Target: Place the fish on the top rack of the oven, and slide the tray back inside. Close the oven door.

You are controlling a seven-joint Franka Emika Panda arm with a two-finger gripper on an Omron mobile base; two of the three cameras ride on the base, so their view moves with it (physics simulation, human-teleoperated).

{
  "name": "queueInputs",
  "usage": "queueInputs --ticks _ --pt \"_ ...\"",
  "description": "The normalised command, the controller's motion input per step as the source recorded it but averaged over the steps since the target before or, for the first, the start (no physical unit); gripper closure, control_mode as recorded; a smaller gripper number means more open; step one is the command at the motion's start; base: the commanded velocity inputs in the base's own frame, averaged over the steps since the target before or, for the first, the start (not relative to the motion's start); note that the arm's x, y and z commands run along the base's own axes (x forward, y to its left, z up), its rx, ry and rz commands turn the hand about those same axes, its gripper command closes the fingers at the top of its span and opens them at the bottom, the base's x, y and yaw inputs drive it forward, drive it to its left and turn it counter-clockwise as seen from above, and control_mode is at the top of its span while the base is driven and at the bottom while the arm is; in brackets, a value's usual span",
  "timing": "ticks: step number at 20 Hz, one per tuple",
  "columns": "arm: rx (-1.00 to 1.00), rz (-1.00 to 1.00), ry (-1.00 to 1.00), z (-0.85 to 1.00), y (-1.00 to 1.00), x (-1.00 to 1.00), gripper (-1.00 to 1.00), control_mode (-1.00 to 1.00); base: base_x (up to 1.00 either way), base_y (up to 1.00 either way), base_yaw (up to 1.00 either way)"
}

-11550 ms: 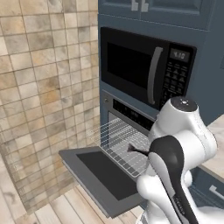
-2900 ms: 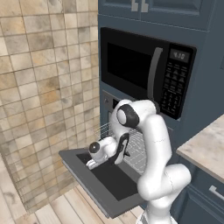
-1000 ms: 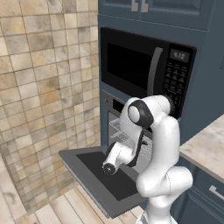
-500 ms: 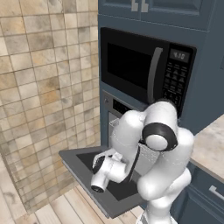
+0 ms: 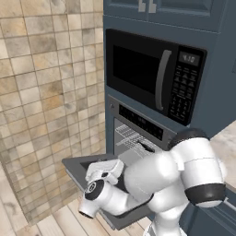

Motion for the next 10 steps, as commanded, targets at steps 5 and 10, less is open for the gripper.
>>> queueInputs --ticks 5,10 --pt "0.00 -0.01 0.04 0.86 0.30 -0.99 -1.00 -1.00 0.00 0.00 0.00" --pt "-0.02 0.00 0.23 0.64 0.26 -0.84 -1.00 -1.00 0.00 0.00 0.00"
